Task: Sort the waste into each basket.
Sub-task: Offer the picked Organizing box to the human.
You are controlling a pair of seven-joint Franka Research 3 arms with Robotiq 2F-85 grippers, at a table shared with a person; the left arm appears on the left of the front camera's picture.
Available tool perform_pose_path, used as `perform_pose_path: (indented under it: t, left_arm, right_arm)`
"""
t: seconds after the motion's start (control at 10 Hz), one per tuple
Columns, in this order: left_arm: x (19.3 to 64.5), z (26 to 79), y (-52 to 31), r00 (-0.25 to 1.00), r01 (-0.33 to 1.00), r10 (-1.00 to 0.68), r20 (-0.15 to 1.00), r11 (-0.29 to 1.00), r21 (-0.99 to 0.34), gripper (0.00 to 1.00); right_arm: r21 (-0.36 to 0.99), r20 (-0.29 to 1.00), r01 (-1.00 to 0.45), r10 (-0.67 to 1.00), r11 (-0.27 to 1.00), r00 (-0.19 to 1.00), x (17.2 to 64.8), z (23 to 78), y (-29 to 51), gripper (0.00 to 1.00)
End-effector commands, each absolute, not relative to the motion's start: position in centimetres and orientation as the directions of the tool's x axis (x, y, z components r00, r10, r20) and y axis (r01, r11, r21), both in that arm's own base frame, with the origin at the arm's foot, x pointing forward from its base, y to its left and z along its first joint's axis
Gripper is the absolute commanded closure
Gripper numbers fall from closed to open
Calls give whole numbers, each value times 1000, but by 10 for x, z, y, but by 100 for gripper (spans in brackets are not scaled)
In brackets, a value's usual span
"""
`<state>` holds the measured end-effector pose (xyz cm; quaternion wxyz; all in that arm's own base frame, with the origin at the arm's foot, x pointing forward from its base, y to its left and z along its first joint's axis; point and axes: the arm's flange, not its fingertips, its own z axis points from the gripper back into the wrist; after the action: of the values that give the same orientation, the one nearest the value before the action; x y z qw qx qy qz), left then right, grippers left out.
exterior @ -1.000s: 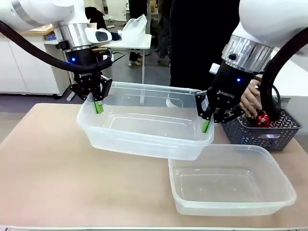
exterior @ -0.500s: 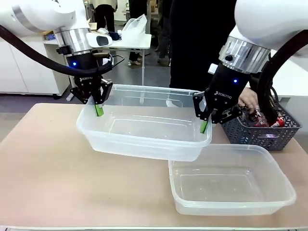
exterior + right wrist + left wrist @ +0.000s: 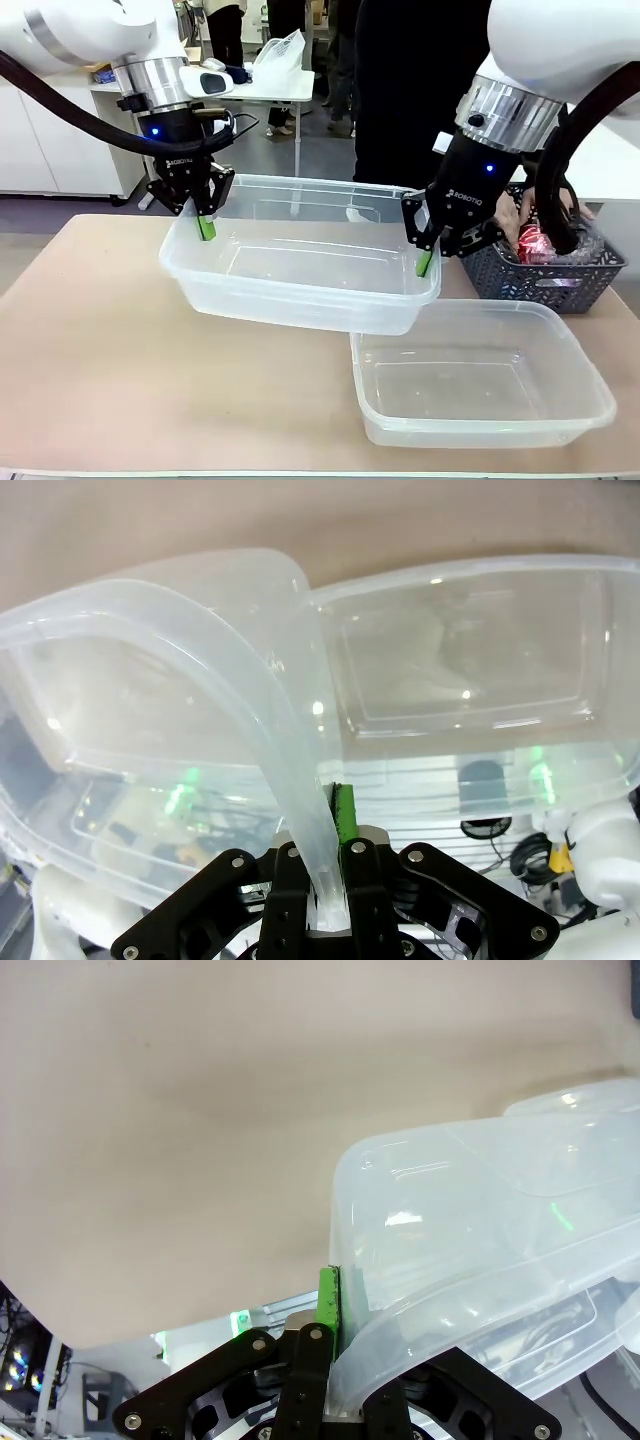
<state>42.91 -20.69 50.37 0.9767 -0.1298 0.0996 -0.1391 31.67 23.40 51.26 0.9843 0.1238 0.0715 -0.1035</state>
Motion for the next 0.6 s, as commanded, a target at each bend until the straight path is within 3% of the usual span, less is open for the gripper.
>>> perform_pose_path:
  t: [0.0,0.5]
  left_arm:
    - [429,511,-204,938,250,-306,-162,923,-293,97]
    - [429,511,-204,938,250,-306,-162,923,-293,97]
  right_arm:
    - [241,-169,219,-181,946,969,319,513,229,96]
    - [241,-169,219,-181,946,969,319,513,229,96]
